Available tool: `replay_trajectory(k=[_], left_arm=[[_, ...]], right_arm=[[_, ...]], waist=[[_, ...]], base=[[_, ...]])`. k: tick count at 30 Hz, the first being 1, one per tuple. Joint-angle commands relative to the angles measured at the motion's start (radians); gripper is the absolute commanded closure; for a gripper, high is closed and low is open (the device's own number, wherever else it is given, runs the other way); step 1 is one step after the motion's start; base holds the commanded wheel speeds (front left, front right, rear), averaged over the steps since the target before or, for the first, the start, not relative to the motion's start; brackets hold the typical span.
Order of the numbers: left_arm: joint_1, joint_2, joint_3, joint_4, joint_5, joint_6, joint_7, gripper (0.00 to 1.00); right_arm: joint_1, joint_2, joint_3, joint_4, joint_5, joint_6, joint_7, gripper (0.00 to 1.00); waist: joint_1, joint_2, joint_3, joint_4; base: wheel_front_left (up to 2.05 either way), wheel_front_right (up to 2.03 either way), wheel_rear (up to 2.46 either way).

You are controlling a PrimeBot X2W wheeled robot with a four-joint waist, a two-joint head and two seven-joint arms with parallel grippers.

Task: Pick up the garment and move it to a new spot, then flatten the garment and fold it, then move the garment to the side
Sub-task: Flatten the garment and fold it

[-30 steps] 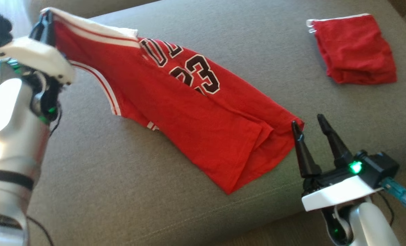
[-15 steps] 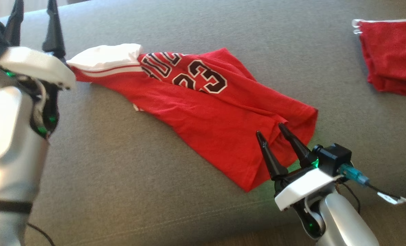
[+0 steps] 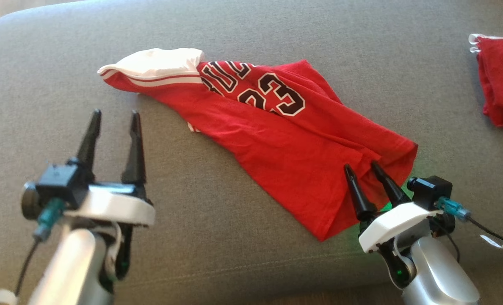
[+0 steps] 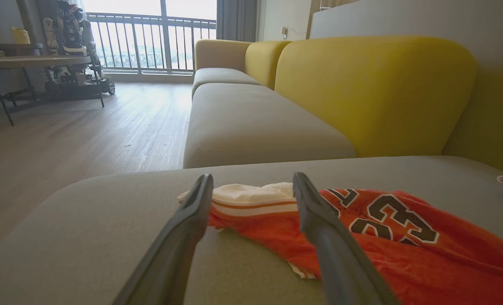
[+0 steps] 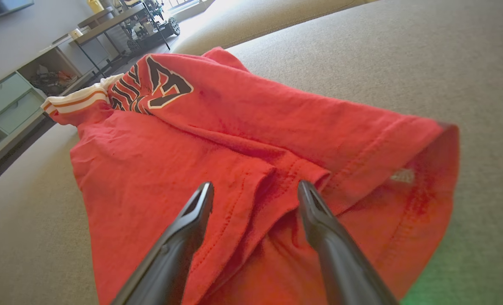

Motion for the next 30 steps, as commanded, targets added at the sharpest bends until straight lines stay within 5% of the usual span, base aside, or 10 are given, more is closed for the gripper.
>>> replay_trajectory(k=[1, 7, 22, 27, 30], left_arm=[[-0.021, 0.009, 0.048, -0.042, 0.012, -0.001, -0.005, 0.0], [0.037, -0.045, 0.062, -0.061, 0.037, -0.021, -0.005, 0.0], [0.077, -0.111, 0.102, -0.043, 0.091, -0.075, -0.005, 0.0], [0.088, -0.128, 0.109, -0.033, 0.109, -0.092, -0.005, 0.0], [0.1, -0.137, 0.108, -0.021, 0.117, -0.1, -0.005, 0.0]], right_arm=[[-0.032, 0.001, 0.023, -0.022, 0.008, 0.0, -0.006, 0.0], [-0.039, 0.001, 0.035, -0.003, 0.031, 0.0, -0.006, 0.0], [-0.064, 0.001, 0.006, 0.065, 0.028, 0.0, -0.006, 0.45], [-0.082, 0.001, -0.004, 0.087, 0.033, 0.0, -0.006, 0.45], [-0.088, 0.001, -0.008, 0.098, 0.031, 0.0, -0.006, 0.53]], waist=[[0.0, 0.0, -0.003, 0.007], [0.0, 0.0, -0.012, 0.03], [0.0, 0.0, -0.029, 0.048], [0.0, 0.0, -0.032, 0.062], [0.0, 0.0, -0.038, 0.071]], base=[[0.0, 0.0, 0.0], [0.0, 0.0, 0.0], [0.0, 0.0, 0.0], [0.0, 0.0, 0.0], [0.0, 0.0, 0.0]])
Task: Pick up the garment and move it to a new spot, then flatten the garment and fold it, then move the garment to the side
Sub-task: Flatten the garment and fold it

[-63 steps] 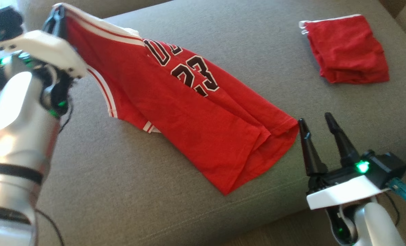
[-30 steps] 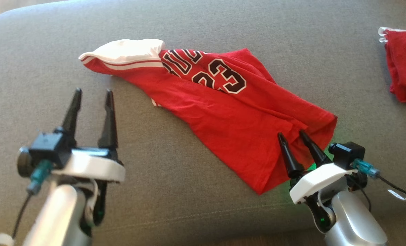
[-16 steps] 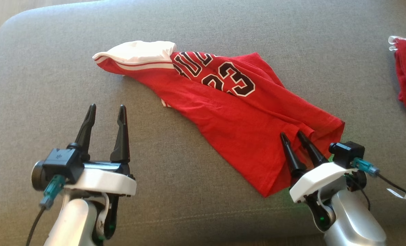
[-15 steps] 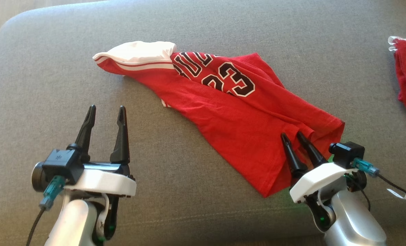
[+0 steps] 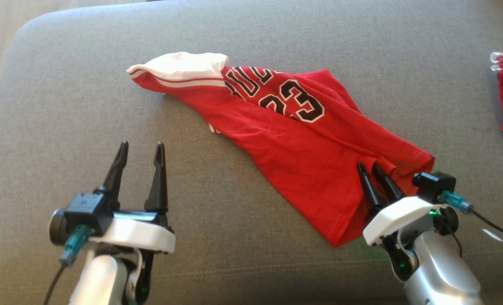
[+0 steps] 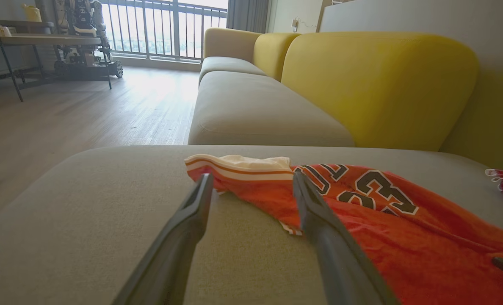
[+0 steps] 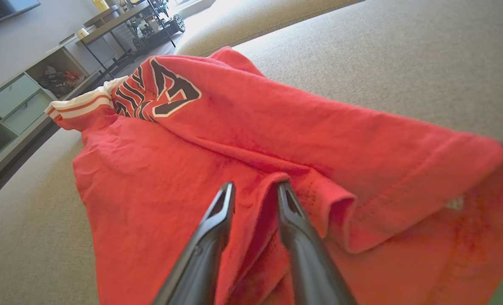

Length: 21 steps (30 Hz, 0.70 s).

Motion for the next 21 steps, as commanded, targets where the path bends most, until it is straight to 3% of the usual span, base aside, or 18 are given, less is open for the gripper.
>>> replay_trajectory(k=[1, 3, 4, 7, 8, 16, 21], left_arm=[[-0.01, 0.001, 0.04, -0.026, 0.014, -0.005, -0.005, 0.0], [-0.004, -0.003, 0.044, -0.025, 0.018, -0.008, -0.005, 0.0], [-0.002, -0.004, 0.047, -0.024, 0.019, -0.01, -0.005, 0.0], [0.003, -0.006, 0.056, -0.022, 0.021, -0.013, -0.005, 0.0], [0.006, -0.007, 0.061, -0.02, 0.022, -0.013, -0.005, 0.0], [0.013, -0.018, 0.097, -0.012, 0.02, -0.032, -0.005, 0.0], [0.007, -0.017, 0.134, -0.029, 0.016, -0.031, -0.005, 0.0]], right_arm=[[-0.027, 0.001, 0.017, -0.015, 0.003, 0.0, -0.006, 0.58], [-0.028, 0.001, 0.015, -0.011, 0.0, 0.0, -0.006, 0.84], [-0.028, 0.001, 0.015, -0.009, -0.001, 0.0, -0.006, 0.89], [-0.027, 0.001, 0.009, -0.009, -0.006, 0.0, -0.006, 0.91], [-0.025, 0.001, 0.008, -0.009, -0.006, 0.0, -0.006, 1.0], [-0.003, 0.001, 0.021, -0.023, 0.002, 0.0, -0.006, 1.0], [0.068, 0.001, 0.033, -0.105, 0.003, 0.0, -0.006, 1.0]], waist=[[0.0, 0.0, -0.005, 0.006], [0.0, 0.0, -0.008, 0.008], [0.0, 0.0, -0.01, 0.008], [0.0, 0.0, -0.014, 0.003], [0.0, 0.0, -0.017, -0.002], [0.0, 0.0, -0.042, -0.051], [0.0, 0.0, -0.041, -0.088]], base=[[0.0, 0.0, 0.0], [0.0, 0.0, 0.0], [0.0, 0.0, 0.0], [0.0, 0.0, 0.0], [0.0, 0.0, 0.0], [0.0, 0.0, 0.0], [0.0, 0.0, 0.0]])
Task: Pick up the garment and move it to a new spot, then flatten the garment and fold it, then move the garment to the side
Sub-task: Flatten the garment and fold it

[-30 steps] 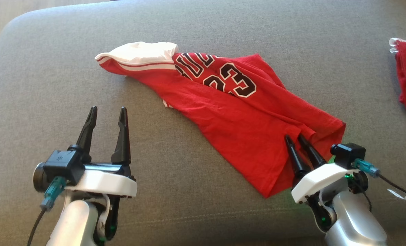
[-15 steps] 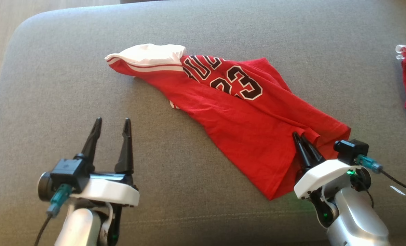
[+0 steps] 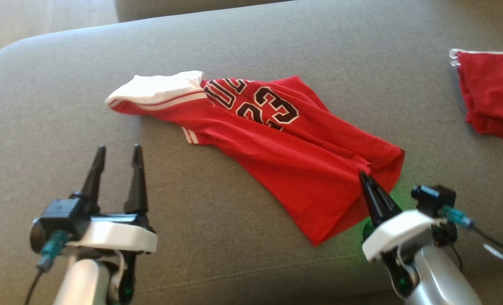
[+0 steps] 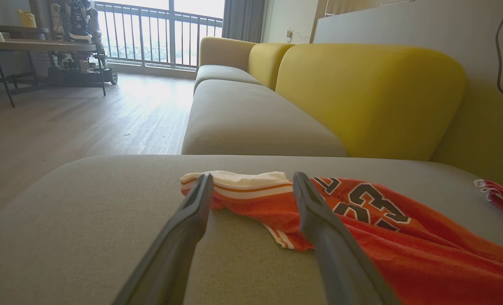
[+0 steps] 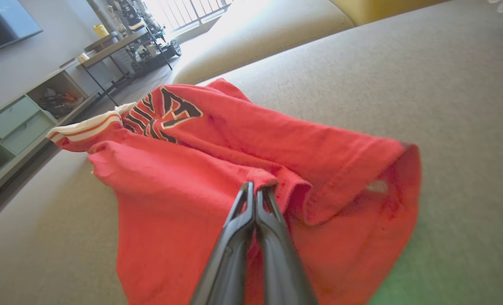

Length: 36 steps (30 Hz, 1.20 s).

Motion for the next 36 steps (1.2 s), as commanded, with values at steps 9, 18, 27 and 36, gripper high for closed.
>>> replay_trajectory(k=[9, 18, 27, 36], left_arm=[[-0.108, 0.098, 0.123, -0.106, -0.044, -0.005, 0.101, 0.0], [-0.36, 0.266, -0.001, -0.041, -0.127, -0.157, 0.362, 0.0], [-0.542, 0.519, -0.21, 0.102, -0.235, -0.166, 0.481, 0.0], [-0.555, 0.6, -0.26, 0.188, -0.337, -0.166, 0.52, 0.0]], right_arm=[[0.158, 0.0, -0.118, -0.22, -0.129, 0.0, 0.006, 1.0], [0.121, 0.001, -0.086, -0.26, -0.099, 0.0, 0.012, 1.0], [0.049, 0.001, -0.022, -0.228, -0.064, 0.0, 0.0, 1.0], [0.035, 0.001, -0.029, -0.208, -0.057, 0.0, -0.006, 1.0]], waist=[[0.0, 0.0, 0.073, -0.109], [0.0, 0.0, 0.166, -0.137], [0.0, 0.0, 0.211, -0.183], [0.0, 0.0, 0.224, -0.186]], base=[[0.0, 0.0, 0.0], [0.0, 0.0, 0.0], [0.0, 0.0, 0.0], [0.0, 0.0, 0.0]])
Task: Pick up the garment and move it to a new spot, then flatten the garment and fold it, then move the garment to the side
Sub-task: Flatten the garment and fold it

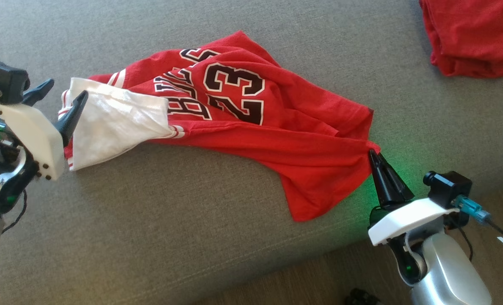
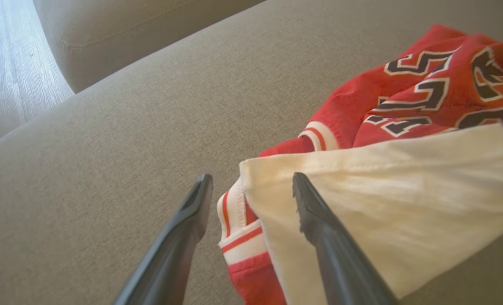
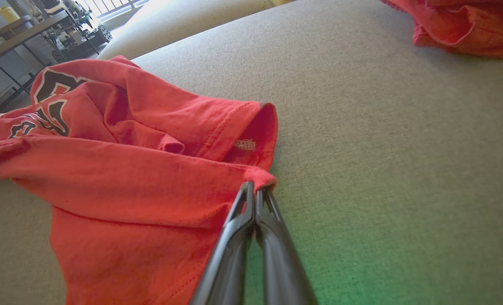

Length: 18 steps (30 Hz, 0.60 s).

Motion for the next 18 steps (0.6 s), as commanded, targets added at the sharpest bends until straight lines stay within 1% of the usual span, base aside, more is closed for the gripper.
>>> replay_trajectory(k=[1, 8, 12, 18], left_arm=[[-0.046, 0.055, 0.038, -0.015, -0.004, 0.002, -0.006, 0.0], [-0.085, 0.025, 0.013, 0.047, -0.029, 0.001, -0.037, 0.0], [-0.11, 0.025, -0.019, 0.072, -0.028, 0.001, -0.055, 0.0], [-0.139, 0.022, -0.06, 0.099, -0.062, 0.001, -0.077, 0.0]], right_arm=[[-0.01, -0.004, 0.015, -0.026, 0.0, 0.0, -0.013, 1.0], [-0.017, -0.004, 0.019, -0.042, -0.013, 0.0, -0.013, 1.0], [-0.023, -0.004, 0.014, -0.048, -0.032, 0.0, -0.013, 1.0], [-0.02, -0.004, 0.006, -0.052, -0.044, 0.0, -0.013, 1.0]], waist=[[-0.0001, 0.0, 0.001, 0.004], [-0.0001, 0.0, 0.012, 0.015], [-0.0001, 0.0, 0.019, 0.012], [-0.0001, 0.0, 0.023, 0.011]], base=[[0.0, 0.0, 0.0], [0.0, 0.0, 0.0], [0.0, 0.0, 0.0], [0.0, 0.0, 0.0]])
